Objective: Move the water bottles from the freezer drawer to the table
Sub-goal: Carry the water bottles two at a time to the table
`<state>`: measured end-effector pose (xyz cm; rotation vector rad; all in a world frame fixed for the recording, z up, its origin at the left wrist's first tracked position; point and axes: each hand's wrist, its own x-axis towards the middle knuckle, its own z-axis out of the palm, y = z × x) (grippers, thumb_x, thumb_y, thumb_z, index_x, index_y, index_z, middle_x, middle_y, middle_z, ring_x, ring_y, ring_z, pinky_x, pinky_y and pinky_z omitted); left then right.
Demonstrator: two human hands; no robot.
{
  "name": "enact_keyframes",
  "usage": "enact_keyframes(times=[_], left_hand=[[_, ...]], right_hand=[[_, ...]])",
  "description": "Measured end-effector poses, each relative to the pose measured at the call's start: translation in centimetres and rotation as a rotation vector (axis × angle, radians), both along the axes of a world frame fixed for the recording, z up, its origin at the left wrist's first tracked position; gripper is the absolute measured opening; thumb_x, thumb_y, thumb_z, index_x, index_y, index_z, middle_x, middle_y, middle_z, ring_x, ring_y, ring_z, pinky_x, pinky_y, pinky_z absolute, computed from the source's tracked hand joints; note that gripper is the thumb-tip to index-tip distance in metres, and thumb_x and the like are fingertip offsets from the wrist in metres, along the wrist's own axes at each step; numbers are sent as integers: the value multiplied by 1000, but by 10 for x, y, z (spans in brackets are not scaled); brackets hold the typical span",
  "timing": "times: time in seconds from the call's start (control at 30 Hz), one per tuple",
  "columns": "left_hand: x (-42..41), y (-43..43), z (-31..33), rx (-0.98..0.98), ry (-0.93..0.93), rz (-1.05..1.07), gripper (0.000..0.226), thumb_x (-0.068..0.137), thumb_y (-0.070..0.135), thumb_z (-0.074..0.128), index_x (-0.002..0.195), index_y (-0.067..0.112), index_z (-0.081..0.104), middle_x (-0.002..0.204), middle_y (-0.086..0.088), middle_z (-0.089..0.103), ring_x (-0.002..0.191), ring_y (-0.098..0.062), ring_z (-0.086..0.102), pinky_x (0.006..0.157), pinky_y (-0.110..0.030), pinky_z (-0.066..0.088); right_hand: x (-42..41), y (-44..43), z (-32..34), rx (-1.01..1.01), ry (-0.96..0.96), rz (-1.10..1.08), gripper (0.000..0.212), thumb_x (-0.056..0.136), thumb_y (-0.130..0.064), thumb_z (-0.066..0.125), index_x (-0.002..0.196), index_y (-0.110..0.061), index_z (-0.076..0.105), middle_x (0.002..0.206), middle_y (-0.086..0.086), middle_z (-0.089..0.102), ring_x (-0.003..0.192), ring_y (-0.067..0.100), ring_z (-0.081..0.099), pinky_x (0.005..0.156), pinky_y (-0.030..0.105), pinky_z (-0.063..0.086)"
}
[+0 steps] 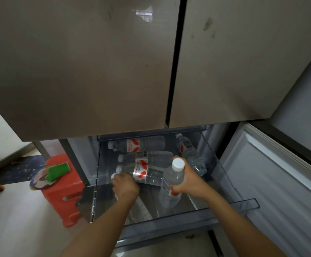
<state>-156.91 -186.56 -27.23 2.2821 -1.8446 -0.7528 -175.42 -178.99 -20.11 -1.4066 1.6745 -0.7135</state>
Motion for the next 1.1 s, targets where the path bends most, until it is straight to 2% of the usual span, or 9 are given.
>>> enact_keyframes(times=[0.13, 0.3, 0.4, 0.5, 0.6, 0.7, 0.83, 0.97, 1.1], left_hand=[[4, 1, 0, 144, 1, 111, 80, 82, 33, 61, 140, 3, 15, 144, -25, 22, 130, -39, 25, 104, -46, 31], [10, -16, -25, 258, 152, 134, 84, 70, 32, 67, 139, 18, 21, 138, -26, 29, 120, -47, 38, 99, -57, 38], [11, -3, -5, 287, 226, 170, 101, 75, 26, 70, 144, 30, -2, 144, -29, 11, 127, -49, 29, 103, -55, 34], [9, 1, 5, 294, 286, 260, 112, 75, 22, 73, 144, 28, -15, 146, -32, 7, 131, -48, 22, 105, -53, 32], [15, -2, 4, 304, 361, 303, 112, 71, 12, 75, 145, 24, -8, 144, -29, 16, 130, -45, 28, 105, -49, 35], [23, -3, 3, 187, 381, 224, 107, 66, 1, 76, 146, 16, 7, 140, -27, 31, 122, -41, 41, 99, -44, 41], [26, 7, 17, 62, 510, 50, 99, 73, -4, 68, 145, 24, 6, 131, -25, 39, 91, -31, 57, 70, -39, 53], [35, 23, 35, -134, 514, -117, 115, 59, 4, 79, 140, 42, 7, 127, -13, 45, 113, -38, 48, 80, -54, 52], [44, 42, 50, -313, 603, -245, 106, 58, -6, 78, 136, 36, 19, 92, 13, 54, 83, -8, 57, 63, -35, 55]], right_hand=[[-14, -2, 4, 51, -17, 86, 78, 60, -3, 73, 115, -40, 32, 108, -8, 51, 101, 9, 55, 86, 25, 52], [-9, 9, -9, 8, -27, 10, 78, 61, -8, 76, 117, -40, 32, 112, -9, 54, 108, 11, 55, 95, 32, 49], [-3, 14, -14, -64, 84, -58, 83, 59, -25, 83, 124, -34, 31, 126, -5, 46, 119, 14, 43, 100, 31, 40], [3, 17, -21, -104, 174, -128, 87, 60, -30, 81, 132, -25, 33, 129, 0, 42, 121, 17, 41, 102, 37, 40], [6, 19, -22, -112, 162, -170, 85, 58, -31, 80, 130, -25, 35, 125, 3, 44, 118, 21, 45, 100, 41, 43], [5, 20, -23, -117, 142, -172, 83, 57, -30, 80, 128, -24, 37, 124, 3, 45, 117, 21, 46, 99, 42, 44], [4, 20, -23, -124, 123, -157, 83, 59, -29, 81, 129, -25, 36, 126, 3, 44, 118, 21, 45, 100, 41, 43], [5, 22, -20, -150, 124, -151, 82, 64, -25, 80, 133, -21, 34, 127, 3, 44, 118, 20, 45, 100, 35, 41], [5, 24, -19, -156, 90, -147, 83, 66, -22, 79, 135, -20, 33, 132, 2, 46, 121, 20, 46, 100, 39, 43]])
